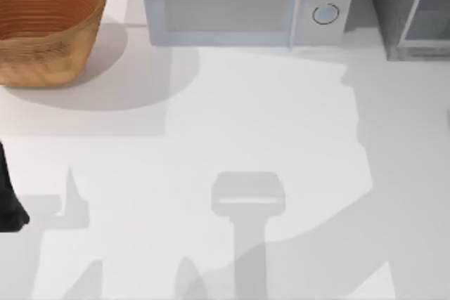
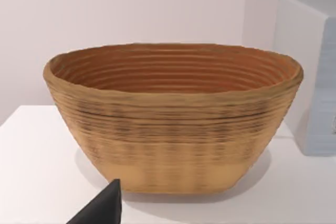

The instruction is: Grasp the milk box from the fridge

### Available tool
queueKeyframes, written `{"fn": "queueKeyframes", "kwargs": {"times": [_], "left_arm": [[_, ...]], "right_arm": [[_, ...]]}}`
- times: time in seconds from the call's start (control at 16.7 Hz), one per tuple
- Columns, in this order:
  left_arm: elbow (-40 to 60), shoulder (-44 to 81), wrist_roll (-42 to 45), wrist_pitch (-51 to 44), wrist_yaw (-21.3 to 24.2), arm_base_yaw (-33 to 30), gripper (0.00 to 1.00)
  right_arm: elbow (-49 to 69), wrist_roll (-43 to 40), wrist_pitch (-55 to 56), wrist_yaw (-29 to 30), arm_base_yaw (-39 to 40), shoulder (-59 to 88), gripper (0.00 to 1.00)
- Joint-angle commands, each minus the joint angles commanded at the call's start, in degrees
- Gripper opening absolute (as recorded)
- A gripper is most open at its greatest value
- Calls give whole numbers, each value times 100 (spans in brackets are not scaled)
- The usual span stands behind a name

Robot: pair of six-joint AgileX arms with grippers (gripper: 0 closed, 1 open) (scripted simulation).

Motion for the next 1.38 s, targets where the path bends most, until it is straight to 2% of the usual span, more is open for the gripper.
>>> {"fn": "queueKeyframes", "kwargs": {"times": [0.36, 0.96, 1.38], "left_arm": [[0, 0, 0, 0, 0, 0, 100], [0, 0, 0, 0, 0, 0, 100], [0, 0, 0, 0, 0, 0, 100]], "right_arm": [[0, 0, 0, 0, 0, 0, 2], [3, 8, -15, -5, -13, -29, 0], [161, 15, -854, -14, -14, -695, 0]]}}
